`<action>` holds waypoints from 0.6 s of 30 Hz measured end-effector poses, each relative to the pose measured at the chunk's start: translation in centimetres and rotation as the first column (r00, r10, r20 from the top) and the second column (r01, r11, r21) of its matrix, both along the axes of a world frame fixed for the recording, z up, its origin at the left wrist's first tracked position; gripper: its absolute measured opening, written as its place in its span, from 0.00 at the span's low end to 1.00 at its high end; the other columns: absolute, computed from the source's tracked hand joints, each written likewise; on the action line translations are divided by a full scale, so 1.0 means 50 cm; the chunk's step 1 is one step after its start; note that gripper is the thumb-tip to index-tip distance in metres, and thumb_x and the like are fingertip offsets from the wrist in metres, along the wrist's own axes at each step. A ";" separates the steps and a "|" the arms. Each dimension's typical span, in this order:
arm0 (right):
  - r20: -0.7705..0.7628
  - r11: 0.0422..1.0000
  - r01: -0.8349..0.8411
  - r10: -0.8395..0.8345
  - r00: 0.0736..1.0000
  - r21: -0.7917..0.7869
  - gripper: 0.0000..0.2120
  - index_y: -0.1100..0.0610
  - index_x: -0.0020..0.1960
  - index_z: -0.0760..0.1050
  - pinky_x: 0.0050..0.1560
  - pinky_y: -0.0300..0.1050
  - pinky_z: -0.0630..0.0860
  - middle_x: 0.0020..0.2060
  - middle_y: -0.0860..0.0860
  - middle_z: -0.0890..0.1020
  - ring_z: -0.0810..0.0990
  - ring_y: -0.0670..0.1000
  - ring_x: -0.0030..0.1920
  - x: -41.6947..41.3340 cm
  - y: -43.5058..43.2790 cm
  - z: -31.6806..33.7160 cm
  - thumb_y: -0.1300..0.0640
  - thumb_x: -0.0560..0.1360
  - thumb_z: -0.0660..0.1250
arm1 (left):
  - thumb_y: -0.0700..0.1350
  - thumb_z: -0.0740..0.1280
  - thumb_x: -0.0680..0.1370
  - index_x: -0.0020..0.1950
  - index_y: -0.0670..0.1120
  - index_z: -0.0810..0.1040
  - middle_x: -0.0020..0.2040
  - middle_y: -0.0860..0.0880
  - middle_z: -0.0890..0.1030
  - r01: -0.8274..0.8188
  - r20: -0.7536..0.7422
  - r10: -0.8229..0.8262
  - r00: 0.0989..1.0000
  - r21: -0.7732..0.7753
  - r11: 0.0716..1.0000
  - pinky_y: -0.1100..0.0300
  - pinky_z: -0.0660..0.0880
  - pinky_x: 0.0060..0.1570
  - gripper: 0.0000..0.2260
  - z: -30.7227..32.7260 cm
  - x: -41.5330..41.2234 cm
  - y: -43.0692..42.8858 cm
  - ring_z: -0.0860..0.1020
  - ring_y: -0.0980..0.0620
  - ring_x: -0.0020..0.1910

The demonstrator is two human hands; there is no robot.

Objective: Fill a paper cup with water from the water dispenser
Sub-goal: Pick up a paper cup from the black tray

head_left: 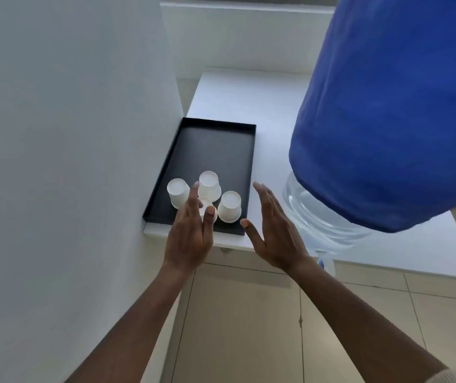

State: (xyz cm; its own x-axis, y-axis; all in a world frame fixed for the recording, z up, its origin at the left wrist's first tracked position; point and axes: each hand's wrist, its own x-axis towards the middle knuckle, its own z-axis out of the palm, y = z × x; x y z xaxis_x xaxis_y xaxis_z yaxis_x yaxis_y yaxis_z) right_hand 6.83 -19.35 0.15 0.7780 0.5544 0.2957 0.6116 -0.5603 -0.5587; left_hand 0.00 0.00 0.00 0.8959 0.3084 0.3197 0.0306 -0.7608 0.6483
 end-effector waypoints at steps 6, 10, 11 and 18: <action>-0.166 0.985 0.054 -0.081 0.983 -0.162 0.35 0.61 0.81 0.60 0.69 0.59 0.78 0.77 0.58 0.73 0.75 0.62 0.73 0.087 0.059 -0.018 0.52 0.80 0.70 | 0.54 0.53 0.85 0.62 0.44 0.70 0.41 0.51 0.79 -0.125 0.019 0.129 0.992 -0.116 0.985 0.52 0.73 0.36 0.16 -0.045 0.008 -0.020 0.80 0.42 0.40; -0.263 0.975 -0.001 -0.059 0.963 -0.222 0.37 0.61 0.82 0.60 0.74 0.55 0.72 0.78 0.57 0.71 0.72 0.63 0.75 0.127 0.084 -0.038 0.55 0.78 0.73 | 0.52 0.55 0.86 0.54 0.43 0.72 0.36 0.52 0.76 -0.195 -0.013 0.196 0.981 -0.145 0.970 0.53 0.68 0.32 0.13 -0.093 0.021 -0.035 0.78 0.39 0.35; -0.277 0.972 -0.012 -0.055 0.959 -0.233 0.38 0.60 0.82 0.61 0.73 0.55 0.72 0.78 0.56 0.71 0.72 0.63 0.75 0.135 0.090 -0.043 0.54 0.77 0.73 | 0.51 0.56 0.86 0.53 0.43 0.73 0.35 0.52 0.76 -0.192 -0.023 0.191 0.981 -0.151 0.970 0.53 0.68 0.32 0.13 -0.103 0.023 -0.041 0.78 0.39 0.35; -0.279 0.966 -0.029 -0.045 0.959 -0.255 0.33 0.58 0.75 0.71 0.67 0.52 0.73 0.69 0.56 0.79 0.76 0.61 0.69 0.157 0.114 -0.081 0.49 0.75 0.77 | 0.52 0.56 0.85 0.55 0.45 0.73 0.36 0.48 0.80 -0.224 -0.072 0.214 0.974 -0.187 0.957 0.51 0.70 0.32 0.12 -0.153 0.019 -0.062 0.80 0.37 0.37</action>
